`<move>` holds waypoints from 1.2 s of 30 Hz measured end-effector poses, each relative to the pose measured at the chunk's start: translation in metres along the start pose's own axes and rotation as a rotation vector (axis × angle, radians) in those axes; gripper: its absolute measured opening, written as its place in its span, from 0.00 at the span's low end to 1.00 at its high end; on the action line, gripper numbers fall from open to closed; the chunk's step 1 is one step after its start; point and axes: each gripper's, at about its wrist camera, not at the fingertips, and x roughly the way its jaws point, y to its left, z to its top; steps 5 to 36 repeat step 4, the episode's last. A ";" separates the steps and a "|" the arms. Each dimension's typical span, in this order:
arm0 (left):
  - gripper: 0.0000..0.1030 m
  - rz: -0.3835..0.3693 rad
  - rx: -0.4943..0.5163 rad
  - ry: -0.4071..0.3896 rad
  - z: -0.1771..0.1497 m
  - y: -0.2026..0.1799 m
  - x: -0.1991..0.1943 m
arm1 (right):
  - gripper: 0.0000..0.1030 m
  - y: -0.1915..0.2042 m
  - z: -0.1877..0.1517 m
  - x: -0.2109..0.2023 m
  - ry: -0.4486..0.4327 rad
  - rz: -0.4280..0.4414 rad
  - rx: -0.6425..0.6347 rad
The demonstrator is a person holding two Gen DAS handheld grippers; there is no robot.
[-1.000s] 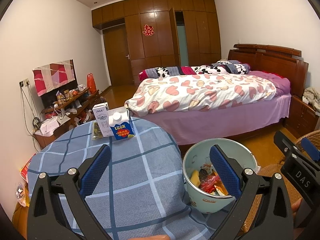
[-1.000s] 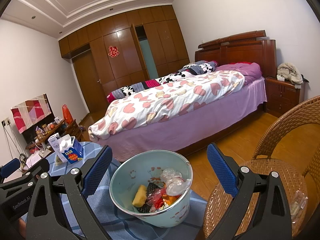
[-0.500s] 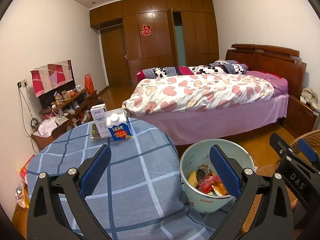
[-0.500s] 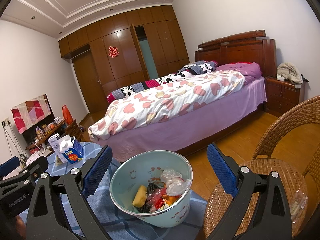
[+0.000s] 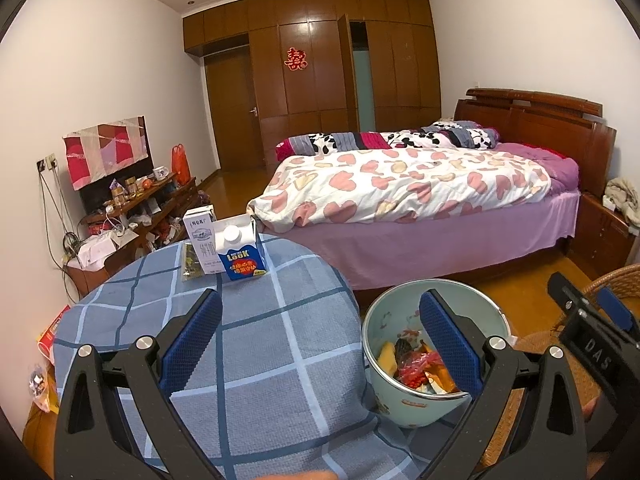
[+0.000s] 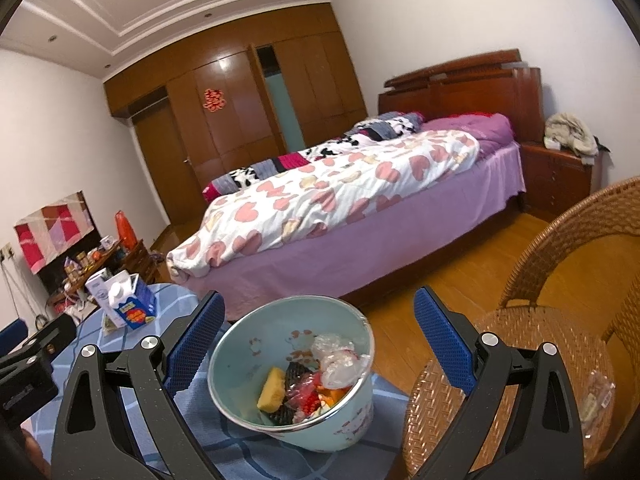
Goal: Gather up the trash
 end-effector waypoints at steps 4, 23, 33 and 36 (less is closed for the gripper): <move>0.94 -0.010 -0.005 0.003 0.000 0.002 0.000 | 0.91 -0.009 0.000 0.006 0.006 -0.034 0.006; 0.94 -0.010 -0.005 0.003 0.000 0.002 0.000 | 0.91 -0.009 0.000 0.006 0.006 -0.034 0.006; 0.94 -0.010 -0.005 0.003 0.000 0.002 0.000 | 0.91 -0.009 0.000 0.006 0.006 -0.034 0.006; 0.94 -0.010 -0.005 0.003 0.000 0.002 0.000 | 0.91 -0.009 0.000 0.006 0.006 -0.034 0.006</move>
